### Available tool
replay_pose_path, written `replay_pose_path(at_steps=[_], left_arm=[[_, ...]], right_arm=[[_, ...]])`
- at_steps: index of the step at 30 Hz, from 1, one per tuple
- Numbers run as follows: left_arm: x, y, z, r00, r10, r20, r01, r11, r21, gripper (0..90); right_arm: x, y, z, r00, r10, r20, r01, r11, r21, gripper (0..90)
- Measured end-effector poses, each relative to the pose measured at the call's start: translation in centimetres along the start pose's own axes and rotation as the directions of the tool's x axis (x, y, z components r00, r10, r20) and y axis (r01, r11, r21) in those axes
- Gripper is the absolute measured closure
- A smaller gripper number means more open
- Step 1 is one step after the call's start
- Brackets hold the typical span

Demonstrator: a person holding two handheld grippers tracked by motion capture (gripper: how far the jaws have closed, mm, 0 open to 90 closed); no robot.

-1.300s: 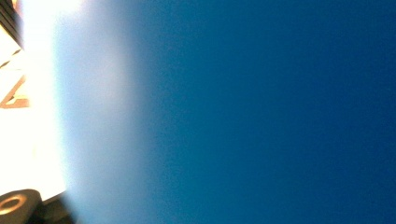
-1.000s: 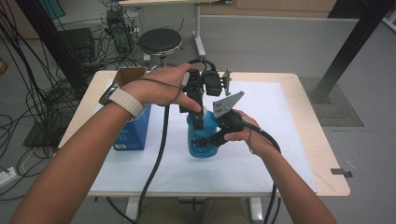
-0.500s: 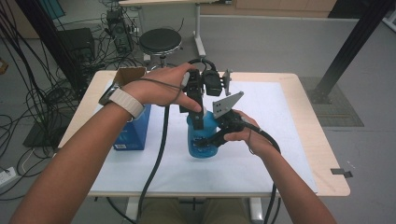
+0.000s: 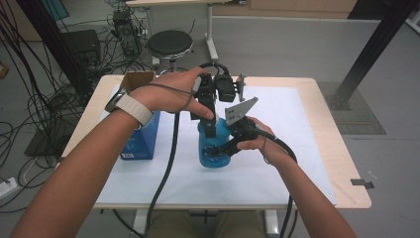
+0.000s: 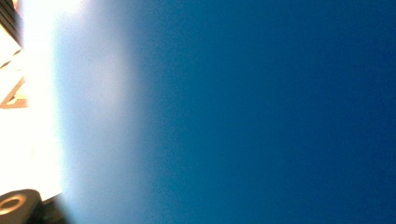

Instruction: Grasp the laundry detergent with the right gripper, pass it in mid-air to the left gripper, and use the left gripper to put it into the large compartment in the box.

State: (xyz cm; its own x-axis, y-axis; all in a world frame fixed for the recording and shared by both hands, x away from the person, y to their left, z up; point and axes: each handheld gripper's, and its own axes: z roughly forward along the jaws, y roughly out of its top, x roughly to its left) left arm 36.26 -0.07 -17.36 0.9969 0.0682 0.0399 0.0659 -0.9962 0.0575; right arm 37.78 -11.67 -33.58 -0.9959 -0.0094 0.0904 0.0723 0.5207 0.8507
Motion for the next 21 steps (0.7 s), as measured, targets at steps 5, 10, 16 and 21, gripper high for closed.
replay_pose_path(at_steps=[5,10,16,21], left_arm=[[0.01,0.0,0.01,1.0,0.001,0.001,-0.001,1.0,-0.001,9.0],[-0.03,0.05,0.07,1.0,0.002,0.0,-0.002,1.0,-0.005,9.0],[0.03,0.01,0.07,1.0,0.002,0.002,-0.002,1.0,-0.005,9.0],[0.06,0.01,0.17,1.0,0.002,0.001,-0.002,1.0,-0.004,9.0]], right_arm=[[0.04,0.02,0.02,1.0,-0.003,0.0,0.003,1.0,0.001,42.9],[0.02,0.03,0.03,1.0,-0.003,-0.001,0.003,1.0,0.001,42.9],[0.0,0.01,0.1,1.0,-0.002,-0.001,0.002,1.0,0.006,42.9],[0.02,0.05,0.15,1.0,0.0,-0.005,0.0,1.0,0.005,42.9]])
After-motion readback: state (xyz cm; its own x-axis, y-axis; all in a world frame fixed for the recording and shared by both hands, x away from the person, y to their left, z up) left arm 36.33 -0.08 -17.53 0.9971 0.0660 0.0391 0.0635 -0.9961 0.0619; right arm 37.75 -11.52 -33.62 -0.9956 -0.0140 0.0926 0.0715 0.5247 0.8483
